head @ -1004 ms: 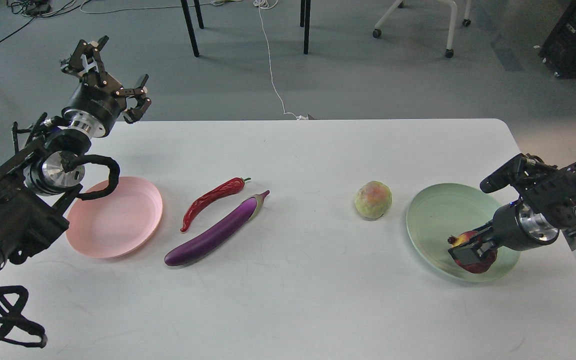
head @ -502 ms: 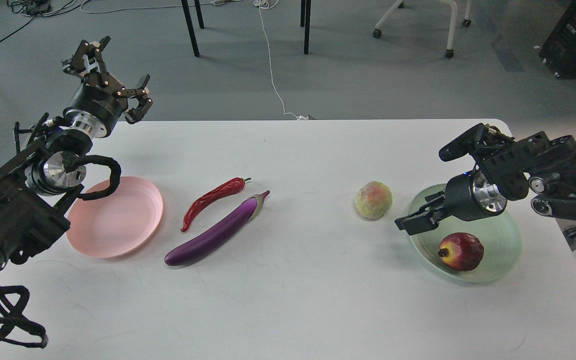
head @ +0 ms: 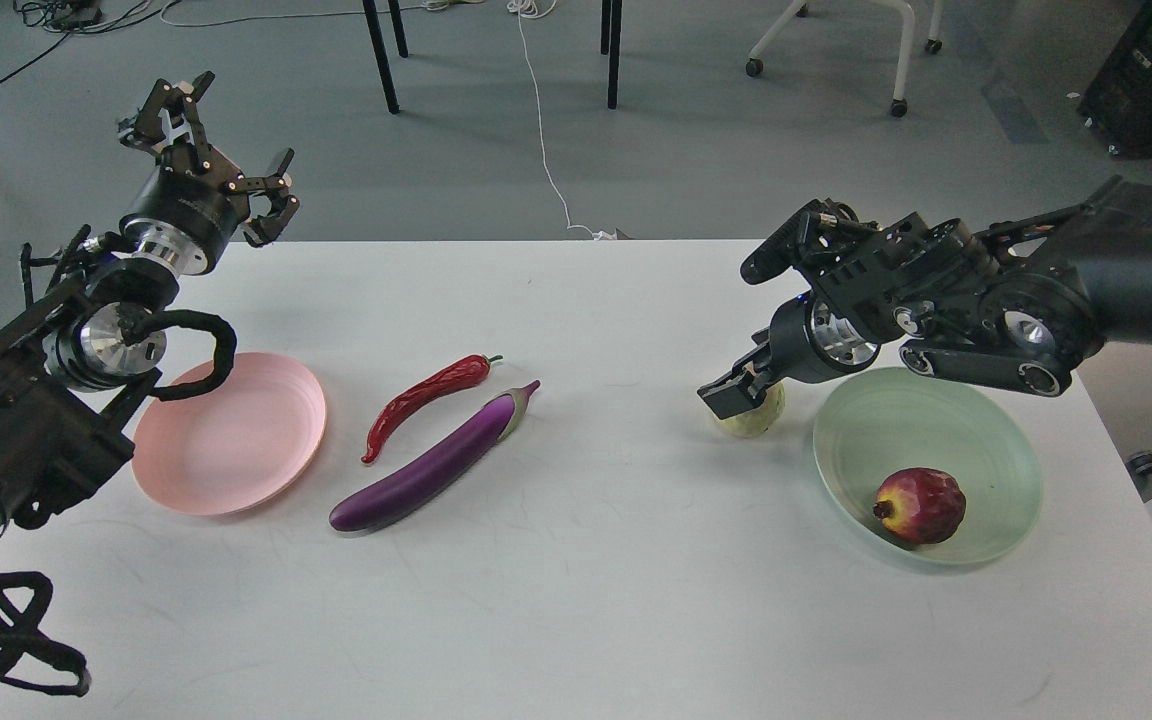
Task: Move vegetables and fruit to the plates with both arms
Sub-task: 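Grasp the peach with the right gripper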
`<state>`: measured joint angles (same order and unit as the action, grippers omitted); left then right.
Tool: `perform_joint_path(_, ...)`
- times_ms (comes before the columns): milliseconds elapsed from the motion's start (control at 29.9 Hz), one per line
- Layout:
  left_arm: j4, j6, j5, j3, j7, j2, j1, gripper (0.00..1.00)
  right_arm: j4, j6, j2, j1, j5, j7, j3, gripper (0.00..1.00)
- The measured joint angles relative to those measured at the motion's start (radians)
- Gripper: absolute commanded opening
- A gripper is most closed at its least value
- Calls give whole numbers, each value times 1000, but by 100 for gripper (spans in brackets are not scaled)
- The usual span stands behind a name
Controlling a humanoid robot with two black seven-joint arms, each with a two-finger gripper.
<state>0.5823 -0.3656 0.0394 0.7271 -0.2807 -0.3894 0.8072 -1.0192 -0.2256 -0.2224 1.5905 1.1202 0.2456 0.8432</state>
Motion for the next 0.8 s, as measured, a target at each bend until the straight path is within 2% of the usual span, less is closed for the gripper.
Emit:
perform_joint_path(201, -1, -2, -1, 0, 0, -2, 0, 98, 31, 0, 22, -26, 1, 0, 29, 95)
perform_joint_path(335, -1, -5, -1, 0, 0, -1, -1, 98, 47, 9, 23, -57, 1, 0, 33, 88)
perform_joint_path(435, -1, -5, -1, 0, 0, -1, -2, 98, 71, 55, 27, -93, -1, 0, 33, 82)
perform_joint_path(670, -3, -6, -3, -1, 1, 0, -2, 98, 100, 92, 44, -140, -4, 0, 31, 55)
perform_joint_path(804, -4, -6, -3, -1, 1, -1, -2, 98, 84, 92, 35, -127, -7, 0, 29, 54)
